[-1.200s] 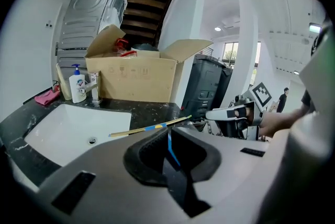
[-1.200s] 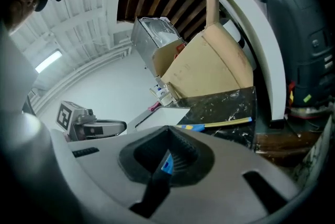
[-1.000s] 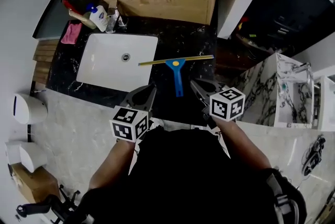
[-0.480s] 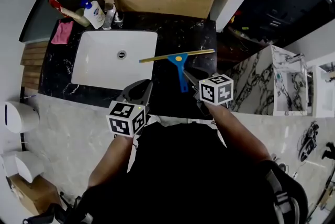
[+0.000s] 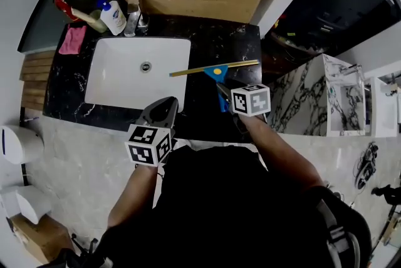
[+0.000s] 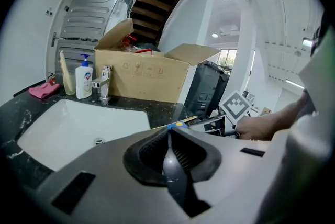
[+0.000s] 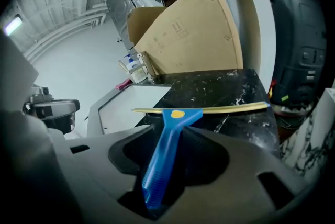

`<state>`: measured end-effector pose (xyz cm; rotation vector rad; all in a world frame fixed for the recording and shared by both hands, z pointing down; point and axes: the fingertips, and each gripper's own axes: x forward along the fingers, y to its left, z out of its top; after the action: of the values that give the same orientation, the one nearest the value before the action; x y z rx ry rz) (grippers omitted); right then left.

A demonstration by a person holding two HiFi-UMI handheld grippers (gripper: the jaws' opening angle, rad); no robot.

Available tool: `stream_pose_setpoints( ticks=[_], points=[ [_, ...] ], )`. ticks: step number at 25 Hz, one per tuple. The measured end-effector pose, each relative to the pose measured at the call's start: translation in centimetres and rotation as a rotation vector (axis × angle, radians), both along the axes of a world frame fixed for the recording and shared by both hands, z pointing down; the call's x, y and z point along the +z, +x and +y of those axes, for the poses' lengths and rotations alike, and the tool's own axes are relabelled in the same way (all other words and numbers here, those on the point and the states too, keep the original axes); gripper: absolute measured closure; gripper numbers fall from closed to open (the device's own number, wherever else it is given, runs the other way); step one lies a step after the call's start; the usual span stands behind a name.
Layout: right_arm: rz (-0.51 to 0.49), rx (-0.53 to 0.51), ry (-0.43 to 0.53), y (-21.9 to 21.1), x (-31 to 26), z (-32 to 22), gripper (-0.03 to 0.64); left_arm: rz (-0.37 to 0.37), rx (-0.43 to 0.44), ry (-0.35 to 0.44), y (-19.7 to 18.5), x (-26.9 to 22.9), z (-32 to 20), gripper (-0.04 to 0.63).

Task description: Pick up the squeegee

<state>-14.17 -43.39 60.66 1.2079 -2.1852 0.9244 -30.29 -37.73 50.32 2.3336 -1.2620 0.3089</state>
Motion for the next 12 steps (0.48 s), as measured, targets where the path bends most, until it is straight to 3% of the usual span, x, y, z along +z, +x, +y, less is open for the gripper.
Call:
stream_pose_setpoints(
  ticks=[3,12],
  points=[
    [0.007,0.008,-0.039,-0.4,0.9,-0.3,0.442,-0.028,-0.017,0.018,-0.9,0.0,-0.1,0.565],
    [-0.02,0.008,-0.125,-1.2,2.8,-0.5,0.439,0.004,-0.056,0.004,-1.5,0.3,-0.3,0.565]
  ],
)
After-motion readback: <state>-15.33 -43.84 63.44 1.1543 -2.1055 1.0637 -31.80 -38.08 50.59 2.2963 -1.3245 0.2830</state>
